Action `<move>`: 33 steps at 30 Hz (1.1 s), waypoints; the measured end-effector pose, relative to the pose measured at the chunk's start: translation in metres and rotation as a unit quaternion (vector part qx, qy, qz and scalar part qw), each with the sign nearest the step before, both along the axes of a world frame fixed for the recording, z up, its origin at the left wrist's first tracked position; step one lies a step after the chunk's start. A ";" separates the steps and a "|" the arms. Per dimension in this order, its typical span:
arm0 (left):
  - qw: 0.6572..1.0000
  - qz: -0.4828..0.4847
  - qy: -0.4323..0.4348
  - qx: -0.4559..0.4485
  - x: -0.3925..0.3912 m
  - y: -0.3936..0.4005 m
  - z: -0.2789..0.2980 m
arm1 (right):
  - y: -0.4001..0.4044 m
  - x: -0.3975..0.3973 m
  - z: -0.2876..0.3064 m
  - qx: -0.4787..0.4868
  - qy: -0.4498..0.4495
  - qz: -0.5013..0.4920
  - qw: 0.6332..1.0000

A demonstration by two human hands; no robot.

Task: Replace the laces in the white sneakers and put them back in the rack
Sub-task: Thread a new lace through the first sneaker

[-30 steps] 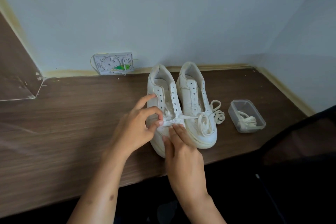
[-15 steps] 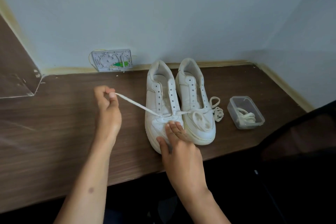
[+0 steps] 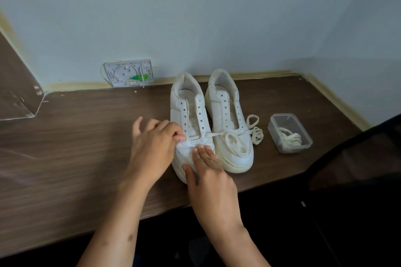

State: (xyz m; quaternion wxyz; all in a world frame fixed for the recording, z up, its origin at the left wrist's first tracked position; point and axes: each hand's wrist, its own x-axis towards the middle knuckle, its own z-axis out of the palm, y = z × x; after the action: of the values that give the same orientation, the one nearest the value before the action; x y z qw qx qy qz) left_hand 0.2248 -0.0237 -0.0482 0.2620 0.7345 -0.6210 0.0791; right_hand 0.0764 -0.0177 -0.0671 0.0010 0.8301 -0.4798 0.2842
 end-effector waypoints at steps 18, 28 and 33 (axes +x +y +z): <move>0.996 -0.043 0.067 -0.042 0.011 0.002 0.006 | 0.000 0.002 -0.001 0.003 0.005 0.006 1.000; 0.923 0.259 0.178 -0.224 0.054 0.017 0.010 | -0.001 0.001 0.000 0.029 -0.004 0.001 1.000; 0.984 -0.031 0.158 -0.076 0.034 0.004 0.009 | -0.002 0.003 0.000 0.036 -0.003 -0.001 0.999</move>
State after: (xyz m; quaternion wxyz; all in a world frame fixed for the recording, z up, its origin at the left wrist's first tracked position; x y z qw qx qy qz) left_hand 0.2591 -0.0200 -0.0396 0.4142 0.6962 -0.5863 0.0003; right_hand 0.0792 -0.0193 -0.0674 -0.0303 0.8280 -0.4909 0.2693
